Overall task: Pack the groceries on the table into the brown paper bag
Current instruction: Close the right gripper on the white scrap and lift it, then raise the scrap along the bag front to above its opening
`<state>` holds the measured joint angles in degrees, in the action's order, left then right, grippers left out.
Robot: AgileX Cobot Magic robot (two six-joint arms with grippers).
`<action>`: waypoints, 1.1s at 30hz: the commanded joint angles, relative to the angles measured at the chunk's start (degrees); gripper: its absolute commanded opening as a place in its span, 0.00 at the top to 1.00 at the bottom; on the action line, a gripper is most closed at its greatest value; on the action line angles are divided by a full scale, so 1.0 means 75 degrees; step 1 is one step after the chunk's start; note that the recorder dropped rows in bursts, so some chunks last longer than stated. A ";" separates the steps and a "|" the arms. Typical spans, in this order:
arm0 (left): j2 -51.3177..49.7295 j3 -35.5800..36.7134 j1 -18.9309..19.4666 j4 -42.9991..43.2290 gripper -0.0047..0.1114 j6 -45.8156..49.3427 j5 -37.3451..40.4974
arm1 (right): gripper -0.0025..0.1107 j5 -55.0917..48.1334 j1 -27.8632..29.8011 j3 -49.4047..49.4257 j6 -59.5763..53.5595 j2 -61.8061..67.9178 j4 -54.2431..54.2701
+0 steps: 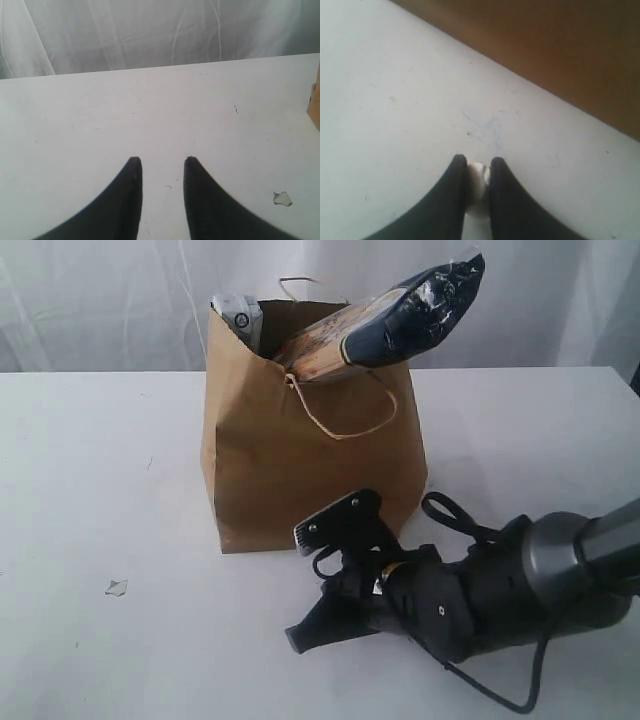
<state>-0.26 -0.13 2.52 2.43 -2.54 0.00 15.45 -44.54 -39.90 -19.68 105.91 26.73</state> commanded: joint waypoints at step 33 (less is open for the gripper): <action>0.0035 0.0018 0.0030 -0.0063 0.66 -0.0025 0.0000 | 0.98 -0.3231 -0.0013 -0.0629 -0.2671 -0.5528 0.0200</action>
<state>-0.26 -0.13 2.52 2.43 -2.54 0.00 -6.82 -44.54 -42.61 -38.88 66.39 28.44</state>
